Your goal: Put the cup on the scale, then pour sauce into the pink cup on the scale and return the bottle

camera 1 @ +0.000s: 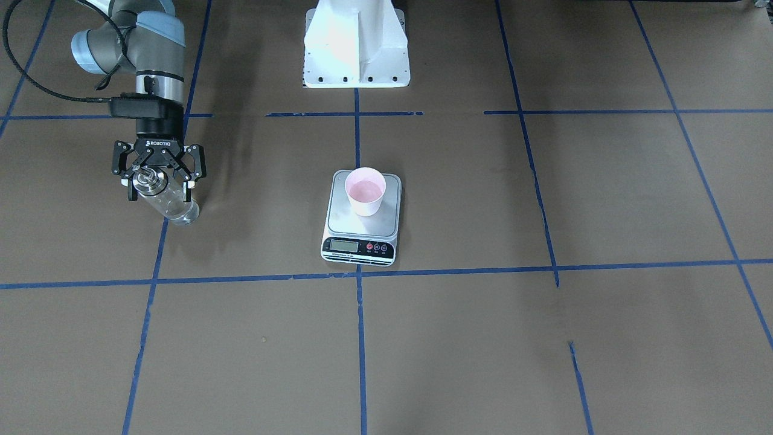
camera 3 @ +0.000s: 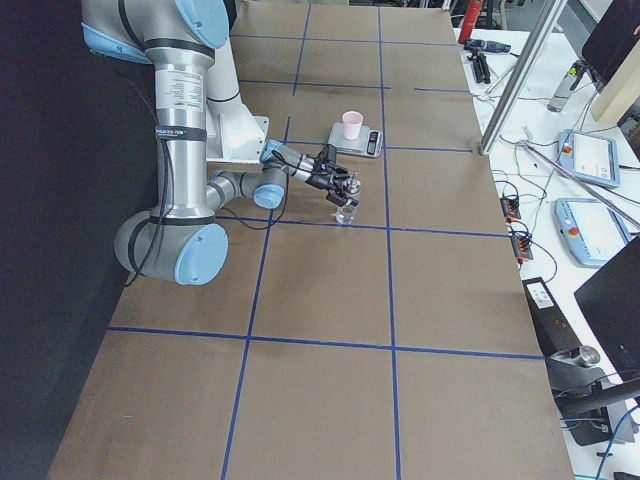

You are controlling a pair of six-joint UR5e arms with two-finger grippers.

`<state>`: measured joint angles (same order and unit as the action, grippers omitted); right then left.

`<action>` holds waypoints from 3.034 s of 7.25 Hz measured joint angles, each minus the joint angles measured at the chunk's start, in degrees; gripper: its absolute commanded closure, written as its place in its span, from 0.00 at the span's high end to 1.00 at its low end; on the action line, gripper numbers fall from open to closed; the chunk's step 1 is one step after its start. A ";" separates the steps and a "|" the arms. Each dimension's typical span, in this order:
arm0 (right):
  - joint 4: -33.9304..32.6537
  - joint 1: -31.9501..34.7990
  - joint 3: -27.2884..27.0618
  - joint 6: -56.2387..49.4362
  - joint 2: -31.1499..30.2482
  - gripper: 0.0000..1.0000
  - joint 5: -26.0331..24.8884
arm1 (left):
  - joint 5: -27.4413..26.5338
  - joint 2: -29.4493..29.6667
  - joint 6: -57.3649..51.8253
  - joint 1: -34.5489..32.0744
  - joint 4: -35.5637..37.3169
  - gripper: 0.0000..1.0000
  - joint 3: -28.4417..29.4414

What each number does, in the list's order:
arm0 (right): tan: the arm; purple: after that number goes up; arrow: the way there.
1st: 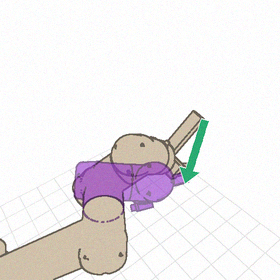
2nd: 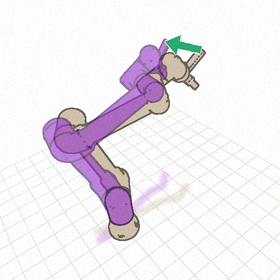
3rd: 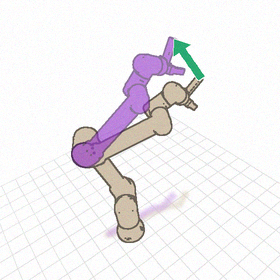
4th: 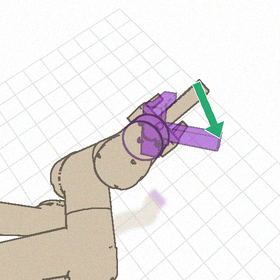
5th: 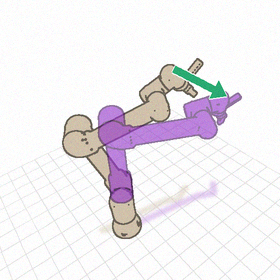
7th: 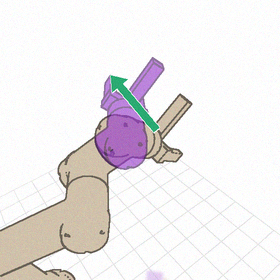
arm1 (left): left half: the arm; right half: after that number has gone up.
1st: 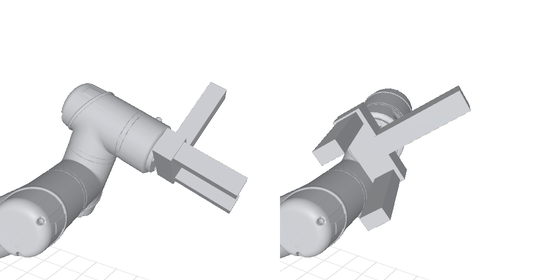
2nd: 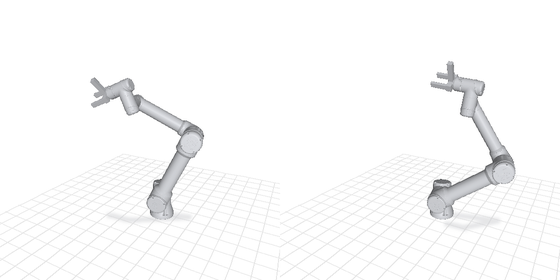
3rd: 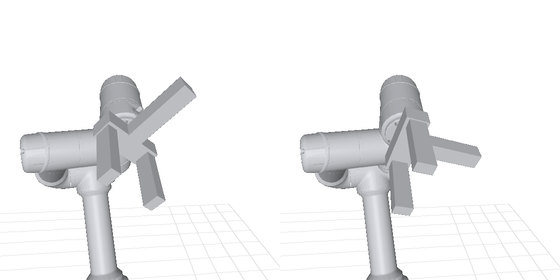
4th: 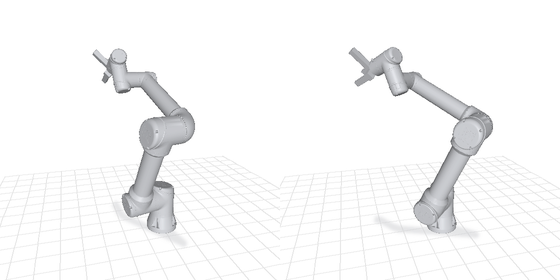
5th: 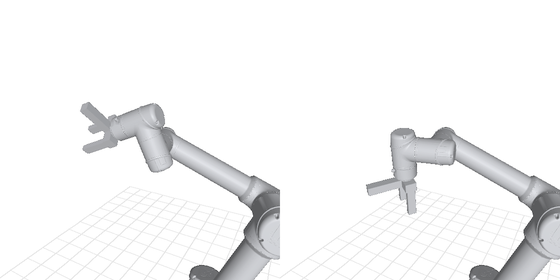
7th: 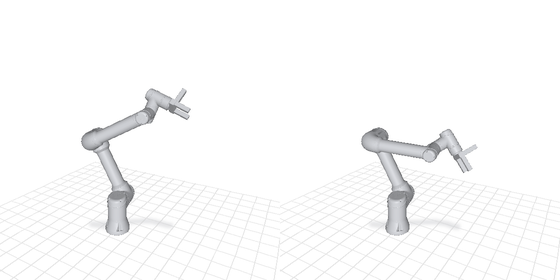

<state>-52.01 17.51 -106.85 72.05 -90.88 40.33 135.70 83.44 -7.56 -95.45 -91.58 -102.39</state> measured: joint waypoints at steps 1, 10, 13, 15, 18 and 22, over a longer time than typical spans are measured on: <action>0.04 -0.13 -0.04 0.01 -0.07 1.00 -0.06 | 0.00 0.02 0.00 0.00 0.00 1.00 0.00; 9.68 -10.10 -0.22 3.72 -10.87 1.00 -6.69 | 0.01 0.06 0.00 0.00 0.02 1.00 -0.08; 17.44 -9.66 -0.75 -0.26 -19.08 1.00 -3.99 | 0.00 0.06 0.00 0.00 0.08 1.00 -0.01; 18.21 -1.67 -0.94 -8.01 -19.84 1.00 4.25 | 0.00 0.06 0.00 0.00 0.03 1.00 -0.02; 17.94 21.21 -0.06 -24.75 -19.54 1.00 29.78 | 0.02 0.06 0.00 0.00 -0.05 1.00 -0.05; -3.39 56.65 5.30 -51.89 -12.29 1.00 69.25 | 0.07 0.12 -0.02 0.08 -0.11 1.00 -0.04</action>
<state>-55.40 74.16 -101.55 20.16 -103.17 109.58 135.77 83.56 -7.58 -95.38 -91.69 -102.43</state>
